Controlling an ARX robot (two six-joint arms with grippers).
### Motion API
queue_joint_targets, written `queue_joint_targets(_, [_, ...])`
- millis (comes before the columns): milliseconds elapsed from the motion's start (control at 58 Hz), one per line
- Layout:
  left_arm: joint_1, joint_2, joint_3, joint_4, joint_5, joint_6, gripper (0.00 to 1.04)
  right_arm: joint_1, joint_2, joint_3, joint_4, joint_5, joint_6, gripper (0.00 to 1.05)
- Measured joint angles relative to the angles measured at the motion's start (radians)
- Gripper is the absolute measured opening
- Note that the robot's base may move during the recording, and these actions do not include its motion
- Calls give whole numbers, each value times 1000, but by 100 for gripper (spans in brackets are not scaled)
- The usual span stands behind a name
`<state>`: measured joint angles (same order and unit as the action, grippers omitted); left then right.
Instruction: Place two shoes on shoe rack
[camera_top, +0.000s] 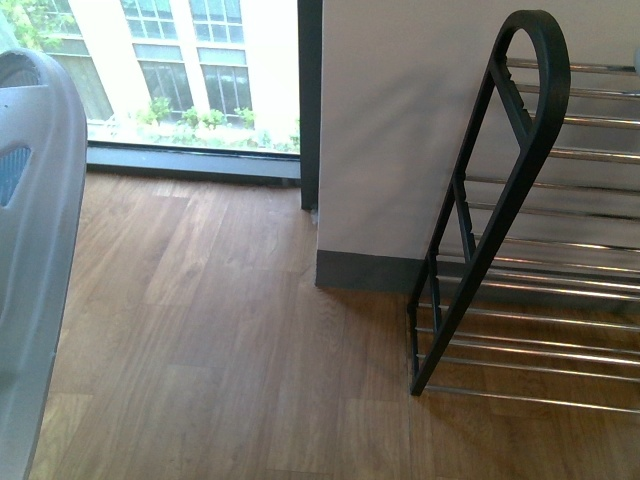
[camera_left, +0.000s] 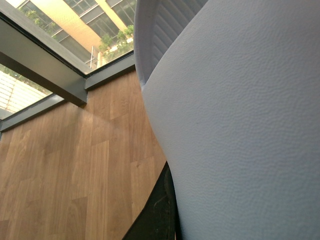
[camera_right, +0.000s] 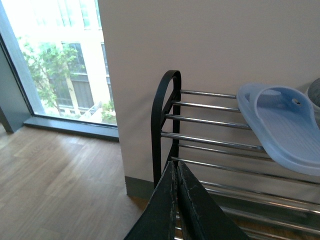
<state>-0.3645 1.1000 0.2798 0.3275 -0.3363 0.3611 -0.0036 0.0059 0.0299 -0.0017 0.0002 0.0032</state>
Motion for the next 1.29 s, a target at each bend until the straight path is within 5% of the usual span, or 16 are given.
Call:
queue_joint_targets(190, [0, 0, 0, 0, 0, 0, 2, 0, 0, 0, 0, 0, -1, 3])
queue_joint_targets(655, [3, 0, 0, 0, -4, 0, 2, 0, -1, 0, 0, -4, 0, 96])
queue_joint_targets(1293, [-2, 0, 0, 0, 3, 0, 2, 3, -2, -1, 0, 6, 0, 96])
